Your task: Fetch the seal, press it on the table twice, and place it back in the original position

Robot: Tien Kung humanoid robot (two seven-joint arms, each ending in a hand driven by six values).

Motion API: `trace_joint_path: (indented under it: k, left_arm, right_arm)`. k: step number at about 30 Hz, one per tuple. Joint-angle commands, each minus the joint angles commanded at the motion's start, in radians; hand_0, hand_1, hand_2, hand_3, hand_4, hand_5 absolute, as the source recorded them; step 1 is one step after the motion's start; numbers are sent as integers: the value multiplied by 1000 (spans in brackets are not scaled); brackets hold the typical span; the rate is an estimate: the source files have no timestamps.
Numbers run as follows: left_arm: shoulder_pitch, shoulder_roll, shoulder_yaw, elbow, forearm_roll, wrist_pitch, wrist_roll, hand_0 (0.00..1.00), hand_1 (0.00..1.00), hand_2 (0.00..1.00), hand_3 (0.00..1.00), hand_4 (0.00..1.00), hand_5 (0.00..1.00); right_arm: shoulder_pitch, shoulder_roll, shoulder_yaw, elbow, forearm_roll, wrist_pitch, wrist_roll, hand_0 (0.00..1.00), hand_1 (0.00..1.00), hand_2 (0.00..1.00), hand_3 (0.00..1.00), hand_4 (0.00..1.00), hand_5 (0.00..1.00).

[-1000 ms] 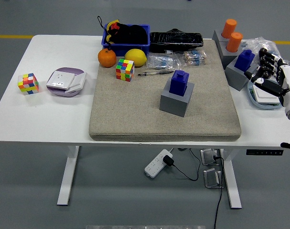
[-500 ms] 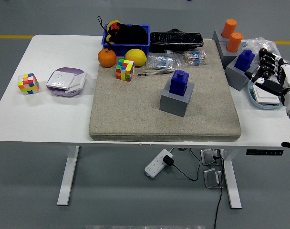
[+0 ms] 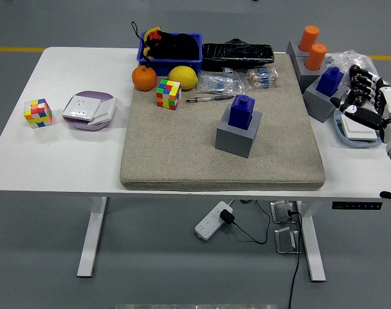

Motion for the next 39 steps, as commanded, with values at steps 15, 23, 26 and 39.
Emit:
trace_joint_path:
  k: [15,23,26,39]
  left_arm:
    - [1,0,0,0,1,2,0,823,790,755,812,723,371]
    - [1,2,-1,-2,2,0,-3,824,789,754,811,723,371]
    - [2,5,2,-2,2,0,-3,824,789,755,812,723,371]
    - [0,9,11,-2,2,0,-3,823,789,755,811,724,371]
  right_arm:
    - [0,-2,5,5,-2,1,-3,917,886,891,896,998,250]
    - [0,-3,2,6,-4,4,-5,916,885,891,896,998,246]
    - [0,-1,1,5,-5,4,-6,916,884,891,896,998,243]
    - [-1,-1,3,4,-6,4,-7,916,884,890,896,998,241]
